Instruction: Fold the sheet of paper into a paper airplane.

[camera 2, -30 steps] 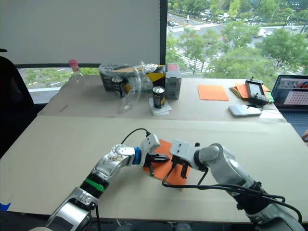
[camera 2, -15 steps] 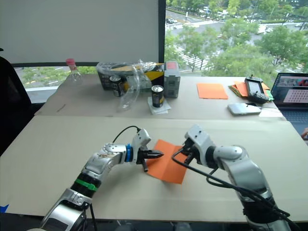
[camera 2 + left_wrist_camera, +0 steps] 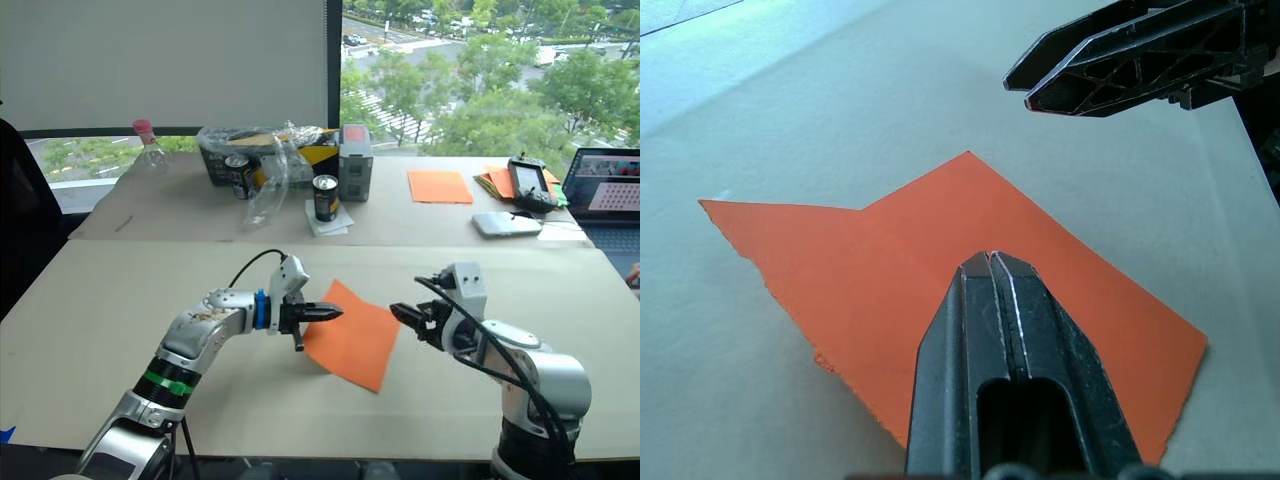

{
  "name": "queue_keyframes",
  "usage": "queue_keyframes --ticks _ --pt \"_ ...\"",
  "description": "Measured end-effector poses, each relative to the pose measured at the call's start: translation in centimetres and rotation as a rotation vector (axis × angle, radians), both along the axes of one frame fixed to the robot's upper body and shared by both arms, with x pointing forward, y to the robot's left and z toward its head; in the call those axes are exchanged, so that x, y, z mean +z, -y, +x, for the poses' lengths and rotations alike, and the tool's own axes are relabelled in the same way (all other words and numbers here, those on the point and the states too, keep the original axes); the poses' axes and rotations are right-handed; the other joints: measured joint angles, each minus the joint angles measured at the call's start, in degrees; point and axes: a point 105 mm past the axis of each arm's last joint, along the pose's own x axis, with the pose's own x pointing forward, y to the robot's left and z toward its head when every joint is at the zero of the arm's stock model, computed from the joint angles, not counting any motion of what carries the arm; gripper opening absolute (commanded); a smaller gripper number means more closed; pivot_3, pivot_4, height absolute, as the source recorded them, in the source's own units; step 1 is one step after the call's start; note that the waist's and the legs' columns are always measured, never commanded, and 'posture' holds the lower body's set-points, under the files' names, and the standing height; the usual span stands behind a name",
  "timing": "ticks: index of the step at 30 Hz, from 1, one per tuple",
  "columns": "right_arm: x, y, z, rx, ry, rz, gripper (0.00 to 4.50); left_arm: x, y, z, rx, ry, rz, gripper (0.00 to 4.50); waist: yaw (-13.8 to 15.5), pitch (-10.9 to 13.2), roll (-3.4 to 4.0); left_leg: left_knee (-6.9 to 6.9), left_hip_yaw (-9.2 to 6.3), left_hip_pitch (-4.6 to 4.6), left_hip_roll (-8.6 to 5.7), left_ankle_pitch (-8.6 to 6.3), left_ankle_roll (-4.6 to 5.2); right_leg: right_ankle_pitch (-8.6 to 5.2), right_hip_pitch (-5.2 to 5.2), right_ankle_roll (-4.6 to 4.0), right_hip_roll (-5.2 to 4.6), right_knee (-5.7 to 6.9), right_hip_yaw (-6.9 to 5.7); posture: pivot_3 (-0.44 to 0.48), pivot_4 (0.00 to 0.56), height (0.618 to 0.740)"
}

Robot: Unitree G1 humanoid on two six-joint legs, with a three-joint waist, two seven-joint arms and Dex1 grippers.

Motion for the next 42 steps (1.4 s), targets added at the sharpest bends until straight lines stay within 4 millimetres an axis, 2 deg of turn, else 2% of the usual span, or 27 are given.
queue_keyframes --ticks 6,11,18,21,26,28,31,32,36,42 --pt "-2.5 -0.5 -0.3 -0.03 -0.092 0.095 3.38 -1.1 -1.0 -0.1 0.025 -0.014 0.035 0.0 -0.12 0.0 0.01 -0.01 0.01 0.01 0.0 0.0 0.0 0.0 -0.01 0.0 0.0 0.0 0.0 0.0 0.15 0.715" --pt "-2.5 -0.4 -0.1 -0.034 -0.083 0.1 3.38 -3.5 -2.7 -0.3 0.065 -0.04 0.126 0.0 -0.16 -0.01 0.04 -0.01 0.02 0.04 0.0 0.0 0.0 0.0 0.0 0.0 0.0 0.03 0.03 0.0 0.15 0.715" --pt "-2.1 -1.0 0.2 -0.017 -0.069 0.125 3.38 -3.7 -2.4 -0.4 0.064 -0.042 0.124 0.0 -0.09 -0.01 0.04 -0.01 0.02 0.03 0.0 0.0 0.0 0.0 0.0 0.0 0.0 0.02 0.03 0.0 0.15 0.715" --pt "-2.1 -1.5 0.7 -0.009 -0.073 0.151 2.52 -3.8 -2.2 -0.4 0.066 -0.041 0.122 0.0 -0.18 -0.01 0.04 -0.01 0.03 0.04 0.0 0.0 0.0 0.0 0.0 0.0 0.0 0.03 0.03 0.0 0.15 0.715" --pt "-1.3 -2.6 1.5 0.03 -0.047 0.193 0.8 -3.7 -2.2 -0.4 0.072 -0.04 0.115 0.0 -0.26 -0.01 0.05 -0.01 0.02 0.03 0.01 0.0 0.0 0.0 -0.02 0.0 0.0 0.04 0.03 0.0 0.15 0.715" --pt "-1.2 -2.8 1.6 0.064 -0.034 0.157 0.11 -3.3 -2.4 -0.2 0.085 -0.045 0.094 0.0 -0.26 -0.01 0.05 -0.01 0.03 0.02 0.0 0.0 0.0 0.0 -0.01 0.0 0.0 0.02 0.03 0.0 0.15 0.715" --pt "-0.9 -2.7 1.8 0.109 -0.017 0.1 0.05 -2.8 -3.0 0.0 0.108 -0.071 0.051 0.0 -0.29 -0.01 0.05 0.0 0.03 0.02 0.0 0.0 0.0 0.0 -0.01 0.0 0.0 0.01 0.03 0.0 0.15 0.715" --pt "-0.4 -3.0 2.1 0.148 -0.002 0.088 0.05 -2.7 -3.7 0.1 0.127 -0.088 0.04 0.0 -0.39 -0.01 0.05 -0.01 0.03 0.04 0.01 0.0 0.0 0.0 -0.02 0.0 0.0 0.02 0.03 0.0 0.15 0.715" --pt "0.5 -4.9 2.6 0.313 0.036 0.012 0.05 -1.9 -5.0 0.0 0.136 -0.096 0.013 0.0 -1.14 -0.01 0.05 -0.02 0.01 0.03 0.02 0.0 0.0 0.0 -0.02 0.0 0.01 0.03 0.02 0.0 0.15 0.715" --pt "-0.2 -7.8 2.3 0.457 0.03 -0.015 0.05 -1.6 -5.2 -0.2 0.128 -0.071 0.017 0.0 -1.13 -0.01 0.04 0.0 0.02 -0.03 0.01 0.0 0.0 0.0 -0.01 0.0 0.0 -0.03 0.02 0.0 0.15 0.715"
